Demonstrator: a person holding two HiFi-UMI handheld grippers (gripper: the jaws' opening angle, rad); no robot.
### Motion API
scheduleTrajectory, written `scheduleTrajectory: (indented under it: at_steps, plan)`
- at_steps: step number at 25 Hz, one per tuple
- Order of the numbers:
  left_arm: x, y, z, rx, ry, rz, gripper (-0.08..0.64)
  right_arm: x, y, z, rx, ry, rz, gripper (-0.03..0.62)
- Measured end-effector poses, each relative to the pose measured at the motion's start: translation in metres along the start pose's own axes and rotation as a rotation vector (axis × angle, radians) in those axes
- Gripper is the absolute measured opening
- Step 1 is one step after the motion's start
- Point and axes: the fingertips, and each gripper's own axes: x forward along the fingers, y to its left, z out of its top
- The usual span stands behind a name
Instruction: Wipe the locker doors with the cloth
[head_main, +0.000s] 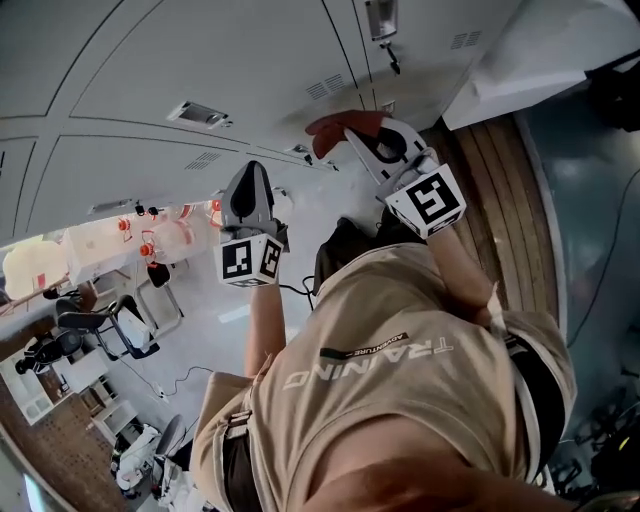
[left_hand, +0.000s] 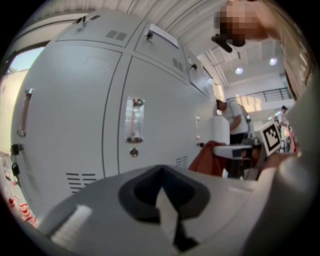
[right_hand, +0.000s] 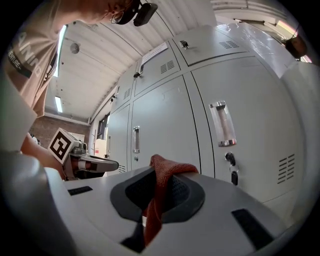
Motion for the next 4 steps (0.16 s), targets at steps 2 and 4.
scheduleTrajectory:
  at_steps: [2, 4]
  plan:
    - [0.007, -0.005, -0.002, 0.001, 0.005, -0.014, 0.005, 0.001, -0.006, -0.008, 0.018, 0.008, -0.004, 0.028]
    - [0.014, -0.011, -0.004, 0.006, 0.008, -0.032, 0.005, 0.002, -0.010, -0.015, 0.029, 0.015, -0.007, 0.028]
